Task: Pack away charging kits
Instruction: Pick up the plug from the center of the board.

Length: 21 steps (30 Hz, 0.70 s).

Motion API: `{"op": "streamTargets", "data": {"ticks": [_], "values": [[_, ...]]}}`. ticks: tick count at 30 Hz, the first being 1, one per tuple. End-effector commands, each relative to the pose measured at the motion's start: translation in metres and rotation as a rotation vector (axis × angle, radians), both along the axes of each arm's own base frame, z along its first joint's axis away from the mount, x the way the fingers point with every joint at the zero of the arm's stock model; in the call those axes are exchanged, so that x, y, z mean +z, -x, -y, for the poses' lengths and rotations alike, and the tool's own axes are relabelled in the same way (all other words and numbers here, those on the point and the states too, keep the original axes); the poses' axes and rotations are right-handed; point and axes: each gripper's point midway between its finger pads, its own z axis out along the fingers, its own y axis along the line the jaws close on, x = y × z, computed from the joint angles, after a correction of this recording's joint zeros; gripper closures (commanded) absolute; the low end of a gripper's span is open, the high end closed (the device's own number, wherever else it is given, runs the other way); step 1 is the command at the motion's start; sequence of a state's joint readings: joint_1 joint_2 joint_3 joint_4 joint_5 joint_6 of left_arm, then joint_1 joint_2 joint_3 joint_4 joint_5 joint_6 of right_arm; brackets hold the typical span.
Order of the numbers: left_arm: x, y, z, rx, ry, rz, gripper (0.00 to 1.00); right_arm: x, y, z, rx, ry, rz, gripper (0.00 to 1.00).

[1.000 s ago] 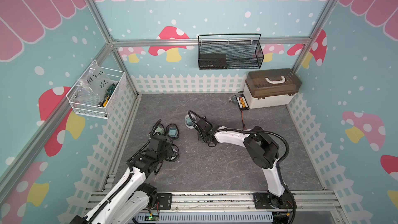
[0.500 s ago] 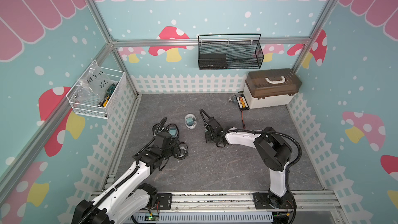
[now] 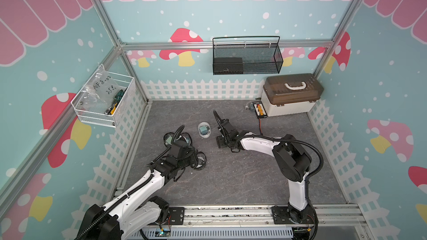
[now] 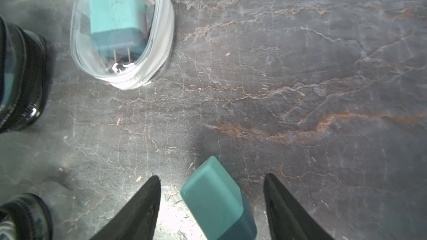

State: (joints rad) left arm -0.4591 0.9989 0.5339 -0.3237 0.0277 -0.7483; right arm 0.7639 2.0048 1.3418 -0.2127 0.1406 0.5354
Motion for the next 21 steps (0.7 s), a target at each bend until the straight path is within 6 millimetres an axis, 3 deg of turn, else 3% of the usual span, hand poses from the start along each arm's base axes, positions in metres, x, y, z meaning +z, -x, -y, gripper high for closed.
{"op": "streamTargets", "data": {"ticks": [1,11,16,17,21], "values": [[0.019,-0.01,0.008,-0.009,0.025,0.054,1.0,-0.015,0.003,-0.004,0.054,0.03,-0.046,0.37],[0.019,-0.013,0.015,-0.025,0.03,0.057,1.0,-0.008,0.01,0.006,0.0,0.01,-0.056,0.76],[0.024,-0.015,0.028,-0.057,0.052,0.087,1.0,0.005,0.024,0.011,-0.033,-0.096,-0.086,0.87],[0.026,-0.016,0.033,-0.065,0.059,0.101,1.0,0.023,0.028,0.01,-0.036,-0.168,-0.066,0.88],[0.046,-0.018,0.063,-0.117,0.08,0.185,1.0,0.055,0.052,0.001,-0.03,-0.428,-0.072,0.87]]}}
